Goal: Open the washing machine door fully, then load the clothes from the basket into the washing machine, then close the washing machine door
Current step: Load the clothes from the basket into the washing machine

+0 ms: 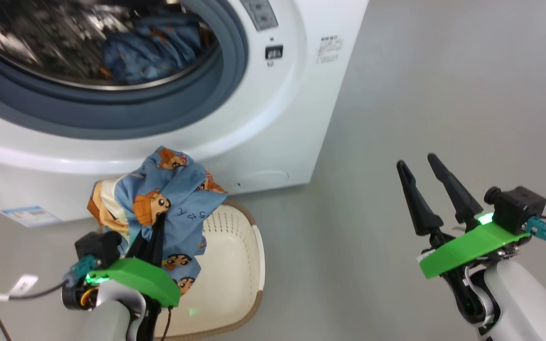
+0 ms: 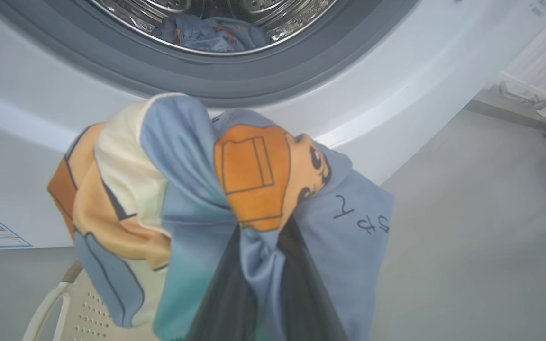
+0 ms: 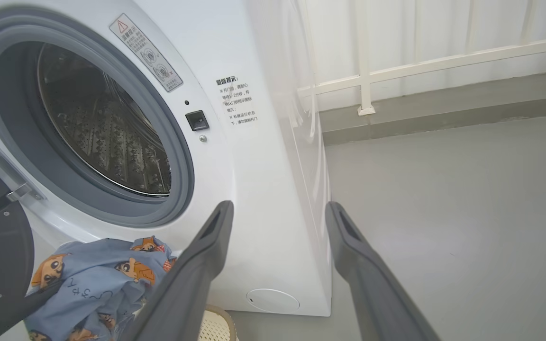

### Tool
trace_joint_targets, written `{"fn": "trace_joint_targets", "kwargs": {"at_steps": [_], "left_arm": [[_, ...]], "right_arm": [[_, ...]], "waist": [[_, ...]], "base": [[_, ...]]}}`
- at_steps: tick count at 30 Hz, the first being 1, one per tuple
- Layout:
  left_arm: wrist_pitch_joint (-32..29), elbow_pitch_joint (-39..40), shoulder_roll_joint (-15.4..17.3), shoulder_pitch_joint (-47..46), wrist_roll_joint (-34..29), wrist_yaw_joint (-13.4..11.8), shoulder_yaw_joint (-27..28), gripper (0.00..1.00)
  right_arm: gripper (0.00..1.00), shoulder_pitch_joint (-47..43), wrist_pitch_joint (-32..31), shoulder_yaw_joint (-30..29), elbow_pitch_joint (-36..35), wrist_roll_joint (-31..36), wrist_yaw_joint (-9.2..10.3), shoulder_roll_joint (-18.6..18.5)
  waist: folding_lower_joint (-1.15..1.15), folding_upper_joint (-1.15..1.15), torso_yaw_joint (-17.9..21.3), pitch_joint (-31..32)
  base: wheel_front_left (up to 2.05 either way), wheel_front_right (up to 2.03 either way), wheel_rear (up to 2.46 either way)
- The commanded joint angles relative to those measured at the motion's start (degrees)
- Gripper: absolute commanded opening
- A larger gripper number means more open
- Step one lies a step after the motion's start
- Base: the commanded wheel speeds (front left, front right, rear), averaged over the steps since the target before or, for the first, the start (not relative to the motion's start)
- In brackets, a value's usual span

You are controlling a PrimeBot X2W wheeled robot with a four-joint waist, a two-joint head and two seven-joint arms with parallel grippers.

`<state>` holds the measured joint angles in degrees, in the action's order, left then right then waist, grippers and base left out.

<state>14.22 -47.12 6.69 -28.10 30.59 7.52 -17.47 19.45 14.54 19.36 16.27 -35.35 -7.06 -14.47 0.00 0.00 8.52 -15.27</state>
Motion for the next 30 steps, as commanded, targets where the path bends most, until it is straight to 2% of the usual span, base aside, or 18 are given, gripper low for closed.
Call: {"fn": "trace_joint_targets", "kwargs": {"at_steps": [1,9,17,23,30], "left_arm": [[0.76,2.63,1.79,1.3,-0.32,-0.22,2.06,0.0],[0.77,18.24,2.53,9.37,-3.67,-3.4,4.06,0.0],[0.77,31.57,3.71,15.68,-6.34,-6.8,5.02,0.0],[-0.31,37.08,4.06,18.63,-6.87,-8.51,4.66,0.0],[-1.25,39.47,4.33,19.79,-6.56,-9.38,4.61,0.0]], "right_arm": [[1.0,-1.39,0.46,0.35,-0.86,-0.22,-0.43,-0.27],[1.0,-4.86,0.46,-0.44,0.14,-0.1,-0.43,-0.2],[1.0,-6.34,0.46,-1.16,0.05,0.25,-0.43,-0.41],[1.0,-6.93,0.46,-1.73,-0.33,0.88,-0.43,-0.84],[1.0,-7.13,0.46,-2.38,-0.47,1.81,-0.43,-1.13]], "waist": [[0.0,0.0,-1.84,5.2],[0.0,0.0,-3.0,10.48],[0.0,0.0,-3.58,13.24],[0.0,0.0,-4.05,13.95],[0.0,0.0,-4.28,13.96]], "base": [[0.0,0.0,0.0],[0.0,0.0,0.0],[0.0,0.0,0.0],[0.0,0.0,0.0],[0.0,0.0,0.0]]}}
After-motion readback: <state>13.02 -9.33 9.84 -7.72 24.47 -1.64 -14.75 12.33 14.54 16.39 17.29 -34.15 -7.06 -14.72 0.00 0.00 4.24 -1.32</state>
